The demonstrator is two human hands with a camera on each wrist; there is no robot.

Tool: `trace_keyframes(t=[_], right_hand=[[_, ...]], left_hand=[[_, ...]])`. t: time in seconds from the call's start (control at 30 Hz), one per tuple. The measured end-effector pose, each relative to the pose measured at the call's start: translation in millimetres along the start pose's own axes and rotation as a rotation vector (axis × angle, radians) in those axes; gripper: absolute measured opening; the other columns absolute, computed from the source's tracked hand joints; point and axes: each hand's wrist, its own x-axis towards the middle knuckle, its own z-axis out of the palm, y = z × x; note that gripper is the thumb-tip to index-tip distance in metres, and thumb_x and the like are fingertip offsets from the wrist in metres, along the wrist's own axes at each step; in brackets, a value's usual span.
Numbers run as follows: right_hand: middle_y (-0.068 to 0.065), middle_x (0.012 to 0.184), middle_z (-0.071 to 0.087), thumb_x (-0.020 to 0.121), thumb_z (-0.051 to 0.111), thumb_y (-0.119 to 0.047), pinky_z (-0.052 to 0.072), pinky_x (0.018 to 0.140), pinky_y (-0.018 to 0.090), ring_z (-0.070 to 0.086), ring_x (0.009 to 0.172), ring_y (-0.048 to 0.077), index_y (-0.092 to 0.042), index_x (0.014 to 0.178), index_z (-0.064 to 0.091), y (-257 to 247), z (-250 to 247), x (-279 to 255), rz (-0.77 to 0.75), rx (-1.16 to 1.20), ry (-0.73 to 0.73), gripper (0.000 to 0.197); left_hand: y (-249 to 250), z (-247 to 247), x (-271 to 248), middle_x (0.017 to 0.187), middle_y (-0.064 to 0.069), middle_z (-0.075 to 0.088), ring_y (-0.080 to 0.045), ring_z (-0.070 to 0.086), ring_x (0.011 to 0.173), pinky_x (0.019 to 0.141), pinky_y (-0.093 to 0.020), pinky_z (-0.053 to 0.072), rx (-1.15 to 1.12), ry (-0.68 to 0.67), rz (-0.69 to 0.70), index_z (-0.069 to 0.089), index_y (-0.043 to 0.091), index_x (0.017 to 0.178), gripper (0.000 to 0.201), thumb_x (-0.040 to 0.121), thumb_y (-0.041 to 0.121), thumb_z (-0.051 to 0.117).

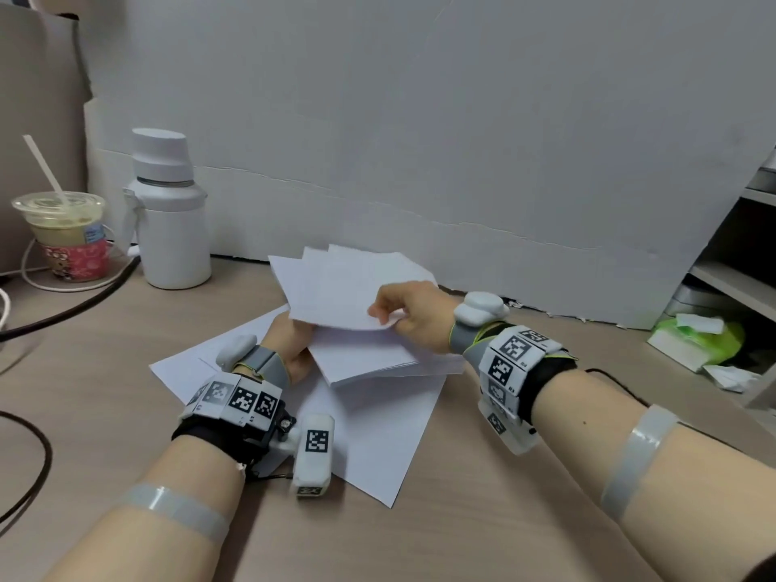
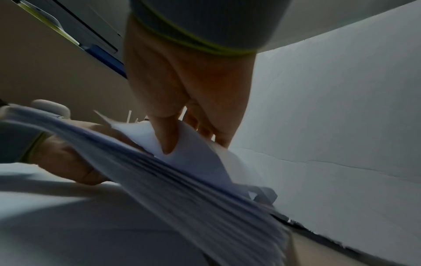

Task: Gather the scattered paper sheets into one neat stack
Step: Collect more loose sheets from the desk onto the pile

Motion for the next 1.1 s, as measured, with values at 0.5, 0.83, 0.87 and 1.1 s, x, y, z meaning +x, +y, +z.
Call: trace_keyframes(t=[0.5, 0.83, 0.87, 1.1], right_hand=[[-0.024, 0.120, 0.067, 0.078, 0.040, 0.005, 0.048, 0.098, 0.038, 0.058, 0.115, 0.005, -0.027, 0.073, 0.053, 15, 12, -18, 0.087, -0.176, -0.251, 0.035], [-0.010, 0.117, 0.061, 0.061, 0.037, -0.020, 0.051, 0.089, 0.051, 0.061, 0.105, 0.028, -0.045, 0.074, 0.059, 18, 14, -9, 0.172, -0.292, -0.218, 0.036], [-0.010, 0.120, 0.059, 0.063, 0.040, -0.021, 0.049, 0.091, 0.050, 0.059, 0.108, 0.027, -0.043, 0.075, 0.059, 14, 11, -12, 0.180, -0.280, -0.197, 0.032], [0.001, 0.133, 0.046, 0.075, 0.070, -0.024, 0.042, 0.101, 0.044, 0.047, 0.122, 0.027, -0.033, 0.130, 0.045, 31, 0, -7, 0.377, -0.028, 0.424, 0.061]], left_hand=[[12, -8, -5, 0.115, -0.015, 0.073, -0.034, 0.073, 0.098, 0.074, -0.040, 0.059, 0.029, 0.058, -0.174, 0.064, 0.011, 0.125, 0.050, 0.095, 0.050, 0.058], [8, -9, -6, 0.112, -0.027, 0.070, -0.044, 0.070, 0.100, 0.085, -0.056, 0.057, 0.272, 0.080, -0.185, 0.060, -0.008, 0.120, 0.035, 0.085, -0.012, 0.060], [8, -8, -6, 0.112, -0.026, 0.070, -0.044, 0.069, 0.100, 0.086, -0.056, 0.057, 0.287, 0.087, -0.170, 0.060, -0.007, 0.119, 0.034, 0.086, -0.015, 0.058], [20, -15, -4, 0.106, -0.020, 0.072, -0.040, 0.070, 0.096, 0.093, -0.056, 0.054, 0.352, 0.129, -0.059, 0.065, -0.001, 0.106, 0.039, 0.069, -0.008, 0.074]])
